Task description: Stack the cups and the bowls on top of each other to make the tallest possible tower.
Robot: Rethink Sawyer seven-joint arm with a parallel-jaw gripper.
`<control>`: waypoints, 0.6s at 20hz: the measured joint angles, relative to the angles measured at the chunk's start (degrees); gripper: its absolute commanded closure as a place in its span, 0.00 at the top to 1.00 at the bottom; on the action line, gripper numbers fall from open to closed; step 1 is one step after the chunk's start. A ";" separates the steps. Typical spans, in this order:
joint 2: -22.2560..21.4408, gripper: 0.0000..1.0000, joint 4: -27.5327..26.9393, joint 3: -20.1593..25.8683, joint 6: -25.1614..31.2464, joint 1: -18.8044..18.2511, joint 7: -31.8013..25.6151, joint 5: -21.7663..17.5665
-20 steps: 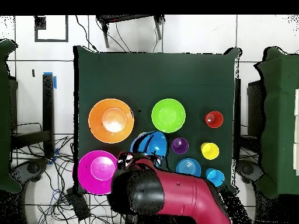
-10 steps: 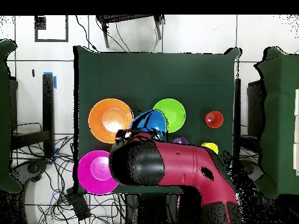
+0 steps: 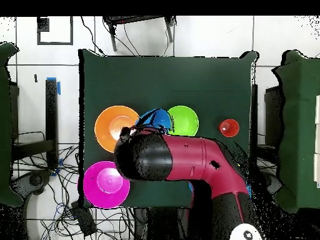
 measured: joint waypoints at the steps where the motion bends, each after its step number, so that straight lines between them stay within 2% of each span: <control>1: 0.46 0.00 -0.85 -0.02 0.63 0.22 0.00 -0.05; 6: 2.71 0.00 -6.47 -0.18 5.08 1.21 0.00 -0.38; 12: 5.89 0.00 -16.10 -0.43 12.15 2.65 0.00 -2.08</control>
